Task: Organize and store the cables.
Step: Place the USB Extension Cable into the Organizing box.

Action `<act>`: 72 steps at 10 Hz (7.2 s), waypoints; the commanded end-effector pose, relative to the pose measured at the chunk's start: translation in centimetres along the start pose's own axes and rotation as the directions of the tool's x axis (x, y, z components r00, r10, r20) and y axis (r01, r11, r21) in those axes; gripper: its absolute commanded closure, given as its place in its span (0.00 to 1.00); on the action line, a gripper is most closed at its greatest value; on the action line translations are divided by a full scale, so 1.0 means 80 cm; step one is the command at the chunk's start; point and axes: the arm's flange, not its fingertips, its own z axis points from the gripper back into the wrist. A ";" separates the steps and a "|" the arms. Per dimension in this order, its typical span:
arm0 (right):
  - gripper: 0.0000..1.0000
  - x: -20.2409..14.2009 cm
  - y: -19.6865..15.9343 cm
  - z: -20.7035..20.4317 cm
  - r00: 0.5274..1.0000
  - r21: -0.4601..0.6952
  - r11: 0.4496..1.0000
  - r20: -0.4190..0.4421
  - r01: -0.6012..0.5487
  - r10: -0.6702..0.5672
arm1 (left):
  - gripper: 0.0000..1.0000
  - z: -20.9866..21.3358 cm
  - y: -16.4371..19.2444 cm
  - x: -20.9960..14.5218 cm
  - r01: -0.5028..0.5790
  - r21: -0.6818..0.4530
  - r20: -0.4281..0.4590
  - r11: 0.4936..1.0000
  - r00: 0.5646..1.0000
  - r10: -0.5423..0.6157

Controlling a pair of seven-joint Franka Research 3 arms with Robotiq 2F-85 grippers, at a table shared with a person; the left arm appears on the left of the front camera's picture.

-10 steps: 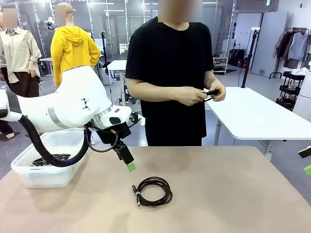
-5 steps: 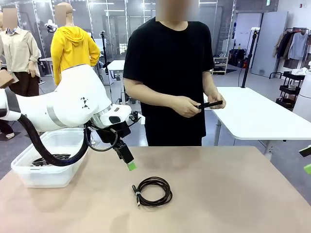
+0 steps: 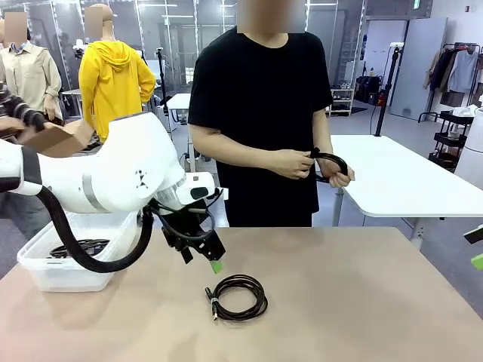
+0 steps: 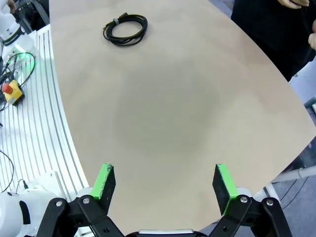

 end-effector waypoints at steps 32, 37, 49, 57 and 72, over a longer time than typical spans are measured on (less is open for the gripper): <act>0.00 0.002 -0.001 0.001 1.000 0.001 1.000 0.008 0.011 -0.011 | 1.00 0.127 0.172 -0.050 -0.308 0.360 0.235 0.881 0.943 0.233; 0.00 0.002 -0.001 0.001 1.000 0.001 1.000 0.008 0.011 -0.011 | 1.00 0.167 0.308 -0.141 -0.457 0.327 0.291 0.827 0.881 0.372; 0.00 0.002 -0.001 0.001 1.000 0.001 1.000 0.008 0.011 -0.011 | 0.01 0.110 0.366 -0.147 -0.579 0.298 0.354 0.759 0.805 0.476; 0.00 0.002 -0.001 0.001 1.000 0.001 1.000 0.008 0.011 -0.011 | 0.00 0.110 0.363 -0.146 -0.565 0.294 0.350 0.771 0.814 0.464; 0.00 0.002 -0.001 0.001 1.000 0.001 1.000 0.008 0.011 -0.011 | 0.00 0.262 0.291 -0.270 0.216 0.134 0.359 0.967 0.899 -0.250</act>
